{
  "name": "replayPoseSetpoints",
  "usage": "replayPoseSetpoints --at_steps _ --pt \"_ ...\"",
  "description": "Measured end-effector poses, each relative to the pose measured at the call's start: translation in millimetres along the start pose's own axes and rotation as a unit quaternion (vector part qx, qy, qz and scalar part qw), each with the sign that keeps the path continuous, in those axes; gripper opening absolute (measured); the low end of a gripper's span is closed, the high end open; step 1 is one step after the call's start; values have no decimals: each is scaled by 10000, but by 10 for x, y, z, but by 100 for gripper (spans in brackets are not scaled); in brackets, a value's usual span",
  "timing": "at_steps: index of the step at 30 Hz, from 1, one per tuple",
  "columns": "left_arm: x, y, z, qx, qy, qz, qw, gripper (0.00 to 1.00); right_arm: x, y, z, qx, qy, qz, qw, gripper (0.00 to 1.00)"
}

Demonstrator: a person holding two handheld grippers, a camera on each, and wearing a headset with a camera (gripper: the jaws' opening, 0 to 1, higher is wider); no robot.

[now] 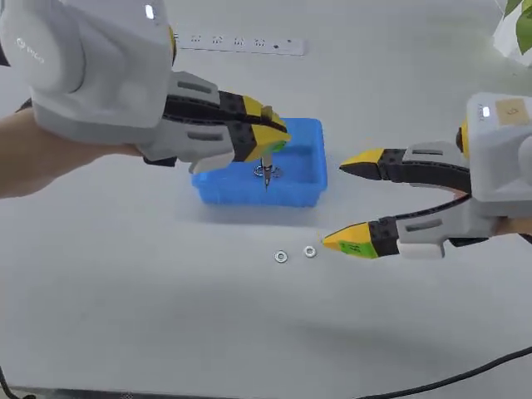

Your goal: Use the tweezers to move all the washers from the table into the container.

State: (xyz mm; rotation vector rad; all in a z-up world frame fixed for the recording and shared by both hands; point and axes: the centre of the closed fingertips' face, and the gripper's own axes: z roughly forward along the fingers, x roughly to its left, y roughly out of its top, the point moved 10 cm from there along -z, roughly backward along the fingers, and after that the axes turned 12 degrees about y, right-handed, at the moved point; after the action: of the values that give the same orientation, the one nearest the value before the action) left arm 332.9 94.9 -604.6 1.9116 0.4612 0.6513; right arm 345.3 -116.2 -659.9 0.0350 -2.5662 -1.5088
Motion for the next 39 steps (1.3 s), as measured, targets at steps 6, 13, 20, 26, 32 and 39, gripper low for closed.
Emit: replayPoseSetpoints --at_steps 6,13,20,26,32,39 --pt "-239 -46 -28 113 -117 -27 9999 7 95 -94 -63 -54 -13 117 9999 60" --pt "-495 -153 -49 138 -270 -132 9995 7 185 -214 -108 -9 5 228 9997 63" --pt "-610 -213 -26 232 -302 -246 9990 7 250 -319 -140 0 23 341 9994 63" --pt "-651 -226 6 126 -338 -265 9990 7 293 -384 -129 90 102 359 9993 64" --pt "-684 -317 53 167 -353 -116 9992 7 322 -461 -126 126 149 473 9987 66" --pt "-693 -322 93 95 -403 38 9991 7 340 -537 -101 149 184 607 9979 68"
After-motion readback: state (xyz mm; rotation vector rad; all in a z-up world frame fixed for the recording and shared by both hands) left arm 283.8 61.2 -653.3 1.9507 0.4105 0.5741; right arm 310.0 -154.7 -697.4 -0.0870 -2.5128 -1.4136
